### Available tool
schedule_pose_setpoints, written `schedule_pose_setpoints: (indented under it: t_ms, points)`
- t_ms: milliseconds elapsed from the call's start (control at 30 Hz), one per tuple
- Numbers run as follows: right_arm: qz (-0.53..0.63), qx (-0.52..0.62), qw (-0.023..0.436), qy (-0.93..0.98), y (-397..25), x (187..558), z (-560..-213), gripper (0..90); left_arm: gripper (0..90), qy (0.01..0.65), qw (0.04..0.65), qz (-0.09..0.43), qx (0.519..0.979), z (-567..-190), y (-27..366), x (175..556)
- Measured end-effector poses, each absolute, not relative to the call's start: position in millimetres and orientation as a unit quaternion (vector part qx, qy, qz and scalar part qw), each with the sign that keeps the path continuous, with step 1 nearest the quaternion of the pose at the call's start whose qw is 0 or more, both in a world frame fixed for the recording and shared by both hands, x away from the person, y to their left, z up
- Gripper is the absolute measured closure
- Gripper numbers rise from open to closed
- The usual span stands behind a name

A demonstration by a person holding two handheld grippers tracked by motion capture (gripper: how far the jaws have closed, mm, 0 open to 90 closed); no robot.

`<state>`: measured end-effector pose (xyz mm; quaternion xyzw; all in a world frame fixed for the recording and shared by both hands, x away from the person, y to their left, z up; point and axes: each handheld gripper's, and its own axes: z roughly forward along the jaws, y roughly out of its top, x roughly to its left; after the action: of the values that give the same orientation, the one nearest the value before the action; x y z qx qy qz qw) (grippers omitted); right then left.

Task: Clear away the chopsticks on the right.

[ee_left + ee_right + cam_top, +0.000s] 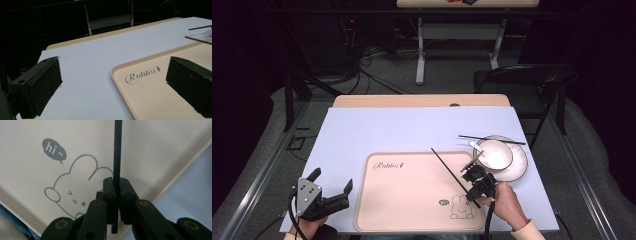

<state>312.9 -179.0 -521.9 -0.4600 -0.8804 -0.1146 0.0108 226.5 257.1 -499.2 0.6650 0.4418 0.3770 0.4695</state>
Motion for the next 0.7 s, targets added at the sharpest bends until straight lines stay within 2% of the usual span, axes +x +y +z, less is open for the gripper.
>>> schedule_pose_setpoints:
  t_ms: [400,567,700]
  points:
    - [-0.103,-0.453,0.001,-0.885,-176.3,308.5,-523.7,83.0,0.0,0.442,0.469,0.377,0.665,-499.2,257.0,226.4]
    - [-0.104,-0.445,-0.007,-0.889,-176.9,306.1,-522.6,61.8,0.0,0.442,0.469,0.377,0.665,-499.2,256.8,226.4]
    - [-0.118,-0.425,-0.021,-0.897,-180.1,303.4,-515.7,36.1,0.0,0.442,0.469,0.377,0.665,-499.3,256.8,226.4]
